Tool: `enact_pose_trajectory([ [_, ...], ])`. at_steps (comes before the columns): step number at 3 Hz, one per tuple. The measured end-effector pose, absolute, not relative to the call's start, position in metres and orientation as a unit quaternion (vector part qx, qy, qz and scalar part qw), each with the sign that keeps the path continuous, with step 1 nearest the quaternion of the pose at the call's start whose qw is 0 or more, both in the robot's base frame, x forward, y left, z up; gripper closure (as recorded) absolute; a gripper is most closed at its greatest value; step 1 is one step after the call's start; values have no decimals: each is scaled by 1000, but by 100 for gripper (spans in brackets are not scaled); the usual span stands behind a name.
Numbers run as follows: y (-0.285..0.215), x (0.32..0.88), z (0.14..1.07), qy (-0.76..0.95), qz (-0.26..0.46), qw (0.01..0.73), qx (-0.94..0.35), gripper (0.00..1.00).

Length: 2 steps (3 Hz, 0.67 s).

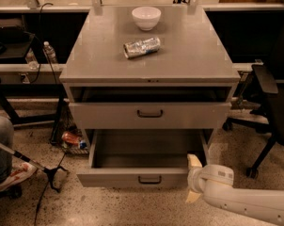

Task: Open middle drawer

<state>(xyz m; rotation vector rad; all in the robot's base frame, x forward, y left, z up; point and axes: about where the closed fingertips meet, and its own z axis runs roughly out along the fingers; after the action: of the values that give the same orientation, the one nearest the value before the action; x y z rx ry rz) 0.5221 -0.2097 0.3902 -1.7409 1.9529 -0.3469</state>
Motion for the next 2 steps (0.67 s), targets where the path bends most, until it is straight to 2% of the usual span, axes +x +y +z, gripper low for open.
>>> enact_pose_trajectory([
  [1, -205, 524, 390, 709, -118, 245, -651, 14],
  [2, -203, 522, 394, 703, -117, 248, -656, 36],
])
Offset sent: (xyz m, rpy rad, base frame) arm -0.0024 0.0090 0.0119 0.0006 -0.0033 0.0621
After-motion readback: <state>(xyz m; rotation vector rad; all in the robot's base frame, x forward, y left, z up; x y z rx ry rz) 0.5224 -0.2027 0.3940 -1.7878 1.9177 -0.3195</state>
